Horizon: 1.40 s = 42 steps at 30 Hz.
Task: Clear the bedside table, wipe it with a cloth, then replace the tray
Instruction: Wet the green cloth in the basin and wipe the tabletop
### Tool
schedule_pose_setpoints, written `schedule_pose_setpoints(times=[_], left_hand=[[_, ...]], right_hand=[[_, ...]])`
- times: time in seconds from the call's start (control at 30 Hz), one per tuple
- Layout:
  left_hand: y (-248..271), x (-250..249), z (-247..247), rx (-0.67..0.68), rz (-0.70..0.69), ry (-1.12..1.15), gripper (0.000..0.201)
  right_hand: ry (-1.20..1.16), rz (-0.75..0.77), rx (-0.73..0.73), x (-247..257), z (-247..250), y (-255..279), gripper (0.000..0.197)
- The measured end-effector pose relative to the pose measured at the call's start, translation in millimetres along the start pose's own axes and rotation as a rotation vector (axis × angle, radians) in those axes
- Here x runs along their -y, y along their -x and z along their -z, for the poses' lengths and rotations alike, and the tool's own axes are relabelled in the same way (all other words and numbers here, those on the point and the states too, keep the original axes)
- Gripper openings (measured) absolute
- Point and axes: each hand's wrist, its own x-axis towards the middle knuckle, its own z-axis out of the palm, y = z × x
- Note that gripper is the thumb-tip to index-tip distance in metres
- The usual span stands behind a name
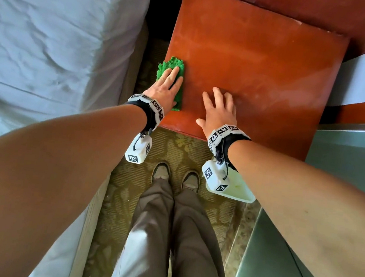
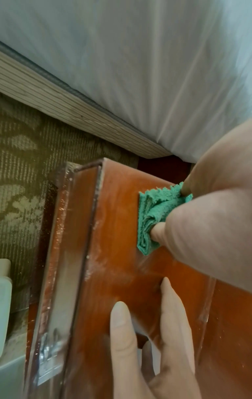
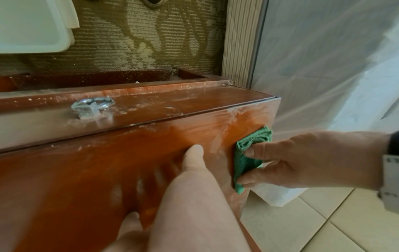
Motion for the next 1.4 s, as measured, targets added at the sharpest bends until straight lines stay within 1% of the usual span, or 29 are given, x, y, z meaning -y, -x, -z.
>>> schedule_pose_setpoints(times=[0.07, 0.17, 0.3, 0.4, 0.5, 0.63, 0.83, 0.87, 0.97, 1.1, 1.2, 1.3, 1.4], left_hand=[[14.8, 2.4, -7.9, -0.002, 0.016, -0.003, 0.076], [38.1, 6.2, -26.2, -0.012, 0.027, -0.014, 0.075], [62.2, 1.4, -53.2, -0.013, -0.017, -0.108, 0.077], [70.3, -14.1, -62.2, -0.007, -0.049, -0.105, 0.078], [66.1, -34.7, -63.7, -0.027, -0.082, -0.11, 0.078], [45.9, -52.5, -64.3, -0.056, -0.103, -0.13, 0.078], [32.2, -30.7, -53.3, -0.066, -0.206, -0.171, 0.073], [29.1, -25.4, -50.0, -0.078, -0.193, -0.165, 0.073], [16.2, -10.1, -37.2, -0.125, -0.091, -0.109, 0.073], [11.1, -1.2, -27.6, -0.117, -0.016, -0.078, 0.073], [23.7, -5.7, -36.2, -0.103, -0.01, -0.095, 0.076], [40.9, -0.7, -47.3, -0.086, -0.043, -0.097, 0.076], [46.5, 8.2, -40.0, -0.064, -0.058, -0.015, 0.077]], right_hand=[[-0.002, 0.007, -0.02, 0.4, -0.6, 1.5, 0.077], [0.008, 0.012, -0.01, 0.6, 0.8, 1.2, 0.076], [0.017, 0.003, 0.021, 1.2, 1.2, -0.7, 0.075], [0.029, 0.006, 0.02, 0.6, 0.0, -1.3, 0.075], [0.037, 0.014, -0.011, -0.1, -1.9, -0.4, 0.075], [0.042, 0.021, -0.025, -1.8, -2.6, 0.0, 0.075], [0.039, 0.02, -0.031, -2.7, -2.2, -0.3, 0.076], [0.035, 0.021, -0.036, -2.8, -2.4, -0.1, 0.076], [0.035, 0.027, -0.061, -2.9, -3.5, 0.7, 0.076], [0.048, 0.027, -0.059, -4.1, -5.3, 1.3, 0.077], [0.033, 0.019, -0.023, -4.2, -3.0, -0.1, 0.077], [0.021, 0.014, 0.007, -3.2, -0.5, -2.0, 0.077], [0.023, 0.014, 0.001, -4.5, -1.3, -1.8, 0.076]])
